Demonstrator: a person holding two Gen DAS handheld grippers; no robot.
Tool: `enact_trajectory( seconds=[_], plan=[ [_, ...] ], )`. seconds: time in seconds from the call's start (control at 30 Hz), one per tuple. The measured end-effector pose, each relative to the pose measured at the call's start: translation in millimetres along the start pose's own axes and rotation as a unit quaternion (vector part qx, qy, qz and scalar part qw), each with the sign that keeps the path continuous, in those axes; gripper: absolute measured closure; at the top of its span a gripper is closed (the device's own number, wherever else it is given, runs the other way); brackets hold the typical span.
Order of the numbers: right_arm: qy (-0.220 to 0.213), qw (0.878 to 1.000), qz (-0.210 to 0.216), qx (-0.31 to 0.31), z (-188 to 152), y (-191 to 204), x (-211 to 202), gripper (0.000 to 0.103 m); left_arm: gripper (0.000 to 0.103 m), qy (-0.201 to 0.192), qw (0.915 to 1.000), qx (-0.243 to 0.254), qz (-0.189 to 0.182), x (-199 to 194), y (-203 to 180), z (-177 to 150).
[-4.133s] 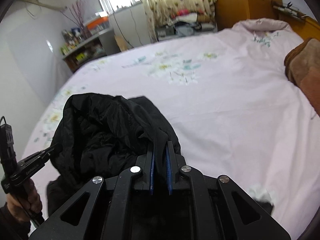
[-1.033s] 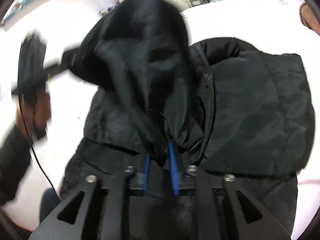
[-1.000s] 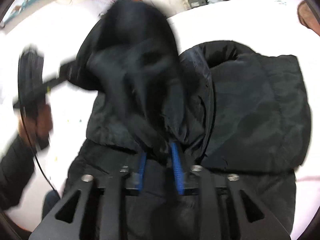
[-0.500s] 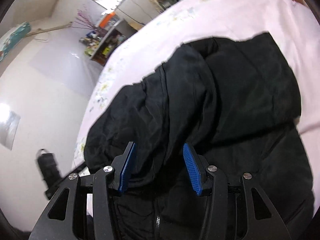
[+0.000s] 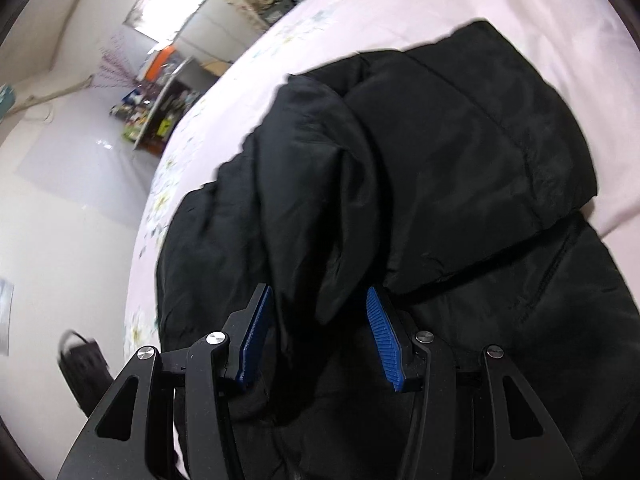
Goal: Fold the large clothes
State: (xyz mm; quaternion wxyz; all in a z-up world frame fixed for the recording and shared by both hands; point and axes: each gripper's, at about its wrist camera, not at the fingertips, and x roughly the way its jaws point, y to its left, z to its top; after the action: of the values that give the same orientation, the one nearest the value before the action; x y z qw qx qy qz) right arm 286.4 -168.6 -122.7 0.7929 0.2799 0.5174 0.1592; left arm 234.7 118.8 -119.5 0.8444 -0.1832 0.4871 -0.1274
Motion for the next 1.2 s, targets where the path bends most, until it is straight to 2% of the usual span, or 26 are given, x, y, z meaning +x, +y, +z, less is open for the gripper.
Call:
enact_trajectory(
  seconds=[0.07, 0.13, 0.27, 0.33, 0.47, 0.57, 0.63, 0.73, 0.8, 0.87, 0.93, 1.03, 1.13, 1.2],
  plan=[
    [-0.010, 1.000, 0.009, -0.007, 3.8, 3.7, 2.2, 0.053, 0.051, -0.001, 0.9999, -0.005, 0.009, 7.9, 1.7, -0.6],
    [-0.033, 0.999, 0.003, -0.015, 3.8, 5.6, -8.0, 0.063, 0.051, -0.002, 0.9998, -0.017, 0.012, 15.3, 3.5, 3.3],
    [-0.031, 0.998, -0.044, -0.020, 7.8, 0.9, -13.3, 0.063, 0.051, 0.000, 0.9993, -0.006, 0.037, 20.7, -6.9, 5.9],
    [-0.047, 0.995, -0.068, -0.050, 3.7, 8.7, -28.4, 0.063, 0.051, -0.004, 0.9992, -0.005, 0.038, 7.1, -11.4, 6.1],
    [-0.096, 0.980, -0.087, -0.154, -2.5, 47.9, -55.7, 0.063, 0.051, -0.053, 0.9981, -0.010, 0.031, -36.4, -7.4, 0.5],
    [-0.106, 0.966, -0.093, -0.216, 3.3, 74.4, -44.7, 0.063, 0.051, -0.101, 0.9935, -0.019, 0.048, -56.3, 0.8, 21.3],
    [-0.101, 0.962, -0.098, -0.235, 10.6, 83.8, -27.2, 0.063, 0.051, -0.116, 0.9904, -0.029, 0.071, -49.3, 9.9, 42.9],
    [-0.079, 0.952, -0.144, -0.257, 20.4, 79.2, 8.8, 0.063, 0.051, -0.105, 0.9883, -0.050, 0.098, -17.2, 28.5, 66.9],
    [-0.068, 0.946, -0.172, -0.265, 23.3, 60.6, 24.7, 0.066, 0.049, -0.085, 0.9871, -0.056, 0.123, 14.8, 38.3, 69.9],
    [-0.071, 0.939, -0.191, -0.278, 26.1, 41.1, 36.6, 0.073, 0.044, -0.082, 0.9873, -0.052, 0.126, 38.6, 46.7, 61.4],
    [-0.073, 0.940, -0.185, -0.276, 26.9, 28.0, 41.7, 0.075, 0.041, -0.095, 0.9852, -0.033, 0.139, 50.1, 45.1, 52.7],
    [-0.073, 0.935, -0.196, -0.285, 29.3, 25.8, 52.7, 0.075, 0.038, -0.102, 0.9818, -0.016, 0.159, 54.3, 34.8, 50.9],
    [-0.066, 0.943, -0.185, -0.268, 38.6, 33.4, 47.6, 0.076, 0.040, -0.090, 0.9849, -0.029, 0.145, 36.7, 32.0, 56.1],
    [-0.075, 0.944, -0.179, -0.265, 37.4, 46.1, 24.6, 0.076, 0.042, -0.102, 0.9865, -0.033, 0.124, 12.1, 27.6, 54.2]
  ],
)
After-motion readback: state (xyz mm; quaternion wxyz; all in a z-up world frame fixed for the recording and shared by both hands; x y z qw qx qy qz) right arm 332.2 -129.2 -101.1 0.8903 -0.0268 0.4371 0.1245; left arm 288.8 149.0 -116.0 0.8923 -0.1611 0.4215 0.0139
